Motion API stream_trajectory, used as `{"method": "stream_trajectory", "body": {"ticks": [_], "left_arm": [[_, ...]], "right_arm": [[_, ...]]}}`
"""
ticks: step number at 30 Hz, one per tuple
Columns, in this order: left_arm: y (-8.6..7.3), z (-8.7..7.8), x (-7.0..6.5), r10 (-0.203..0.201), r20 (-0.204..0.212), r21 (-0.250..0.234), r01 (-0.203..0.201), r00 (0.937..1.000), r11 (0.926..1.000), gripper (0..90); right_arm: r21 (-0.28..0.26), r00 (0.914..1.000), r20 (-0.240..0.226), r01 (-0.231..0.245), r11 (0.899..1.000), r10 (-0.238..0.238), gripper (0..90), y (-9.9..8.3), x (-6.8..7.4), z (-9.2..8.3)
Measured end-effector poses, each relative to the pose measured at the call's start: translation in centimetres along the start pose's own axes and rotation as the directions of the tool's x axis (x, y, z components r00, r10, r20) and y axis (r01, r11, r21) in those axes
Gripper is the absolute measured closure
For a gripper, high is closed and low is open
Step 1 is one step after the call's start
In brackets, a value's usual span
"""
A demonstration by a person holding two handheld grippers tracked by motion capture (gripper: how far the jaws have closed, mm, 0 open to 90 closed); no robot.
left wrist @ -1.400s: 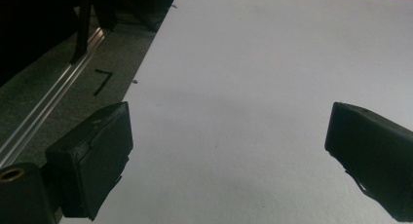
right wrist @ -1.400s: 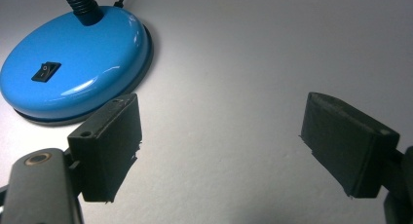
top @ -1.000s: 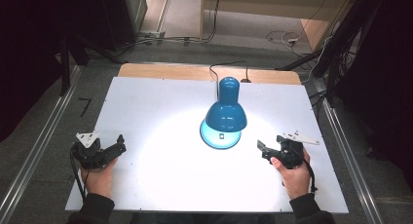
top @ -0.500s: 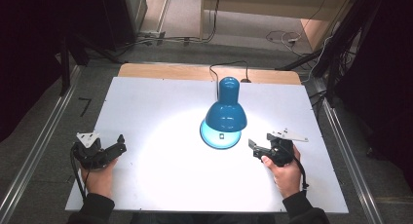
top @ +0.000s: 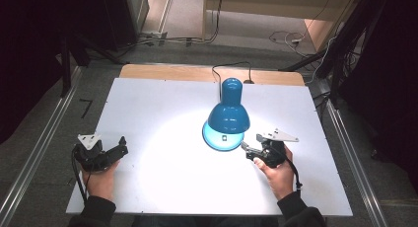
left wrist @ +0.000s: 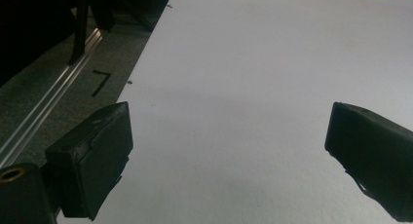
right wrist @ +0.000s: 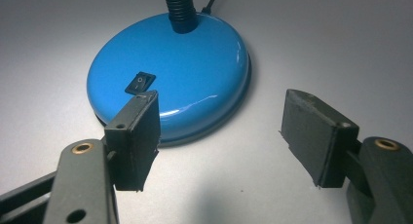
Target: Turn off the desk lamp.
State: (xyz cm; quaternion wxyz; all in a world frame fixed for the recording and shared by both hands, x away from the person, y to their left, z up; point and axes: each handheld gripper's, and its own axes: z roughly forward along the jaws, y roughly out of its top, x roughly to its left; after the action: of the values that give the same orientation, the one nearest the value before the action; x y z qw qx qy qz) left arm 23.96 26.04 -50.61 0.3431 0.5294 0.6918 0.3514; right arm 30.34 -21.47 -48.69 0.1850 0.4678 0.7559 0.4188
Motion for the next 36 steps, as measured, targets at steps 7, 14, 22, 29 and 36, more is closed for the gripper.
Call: {"method": "stream_trajectory", "body": {"ticks": [7, 14, 22, 29, 36], "left_arm": [[0.0, -0.1, 0.0, 0.001, 0.005, -0.003, -0.001, 1.0, 1.0, 4.2], [0.0, -0.1, -0.1, 0.003, 0.005, -0.001, -0.003, 1.0, 1.0, 4.2], [0.0, -0.1, -0.1, 0.004, 0.006, -0.001, -0.004, 1.0, 1.0, 4.2], [0.0, -0.1, 0.0, 0.001, 0.01, -0.003, -0.001, 1.0, 1.0, 4.2], [0.0, -0.1, 0.0, 0.001, 0.01, -0.002, -0.001, 1.0, 1.0, 4.6]], "right_arm": [[-0.01, 0.9995, -0.019, 0.024, 1.0, -0.025, 36.1, 0.3, 1.1, 0.7], [-0.035, 0.9986, -0.026, 0.046, 0.998, -0.047, 46.4, 0.5, 1.8, 1.2], [-0.053, 0.9951, -0.073, 0.062, 0.997, -0.066, 87.0, 0.7, 2.7, 2.0], [-0.038, 0.9919, -0.099, 0.075, 0.996, -0.079, 87.9, 0.7, 3.5, 3.4], [-0.035, 0.9922, -0.103, 0.068, 0.997, -0.071, 87.9, 0.7, 3.9, 4.2]]}}
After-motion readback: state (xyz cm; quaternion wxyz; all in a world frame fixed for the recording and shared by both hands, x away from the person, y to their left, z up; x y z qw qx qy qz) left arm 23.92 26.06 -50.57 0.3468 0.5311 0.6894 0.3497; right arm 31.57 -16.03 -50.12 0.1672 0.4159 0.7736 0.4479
